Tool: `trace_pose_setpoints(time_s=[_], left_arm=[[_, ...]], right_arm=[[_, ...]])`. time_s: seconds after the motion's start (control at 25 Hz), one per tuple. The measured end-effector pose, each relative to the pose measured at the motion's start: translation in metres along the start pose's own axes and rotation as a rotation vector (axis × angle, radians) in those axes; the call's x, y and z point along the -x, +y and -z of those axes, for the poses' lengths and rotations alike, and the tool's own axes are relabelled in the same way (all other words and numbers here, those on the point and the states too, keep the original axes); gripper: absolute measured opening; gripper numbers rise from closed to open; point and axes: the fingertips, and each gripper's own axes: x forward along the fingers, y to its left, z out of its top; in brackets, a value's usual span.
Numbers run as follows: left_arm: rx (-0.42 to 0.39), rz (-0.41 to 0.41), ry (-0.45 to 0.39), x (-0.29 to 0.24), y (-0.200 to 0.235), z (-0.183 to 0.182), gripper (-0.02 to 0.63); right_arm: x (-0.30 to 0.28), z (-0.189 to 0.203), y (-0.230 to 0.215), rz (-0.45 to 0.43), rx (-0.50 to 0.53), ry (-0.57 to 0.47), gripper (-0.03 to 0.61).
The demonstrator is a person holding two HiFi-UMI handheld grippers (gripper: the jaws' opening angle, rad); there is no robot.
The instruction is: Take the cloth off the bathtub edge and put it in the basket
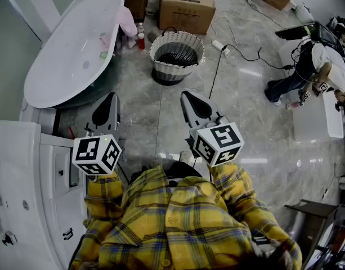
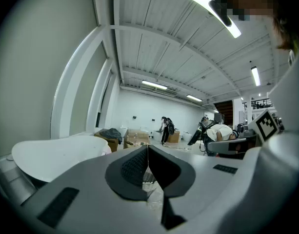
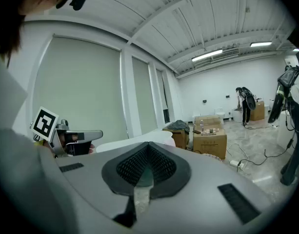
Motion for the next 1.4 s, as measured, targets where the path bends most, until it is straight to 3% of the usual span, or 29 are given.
trace_pose_setpoints(time_s=[0.48,0.84,1.4], left_arm=[[0.043,0.001,0.023,0.01,0.016,0.015,0.02],[0.06,-0.067,0.044,0.005,0.039,0.023,0.02],[0.021,-0.139,0.055,-0.068,0.081,0.02,0.02]], right_arm=[[-0.01,0.011,0.01,-0.002,-0.057,0.016,0.026],[-0.04,0.018,0.012,-0.033,-0.058,0.058,0.026],[-0.139,0.009,-0.03,-0.114,-0.061,0.061,0.026]])
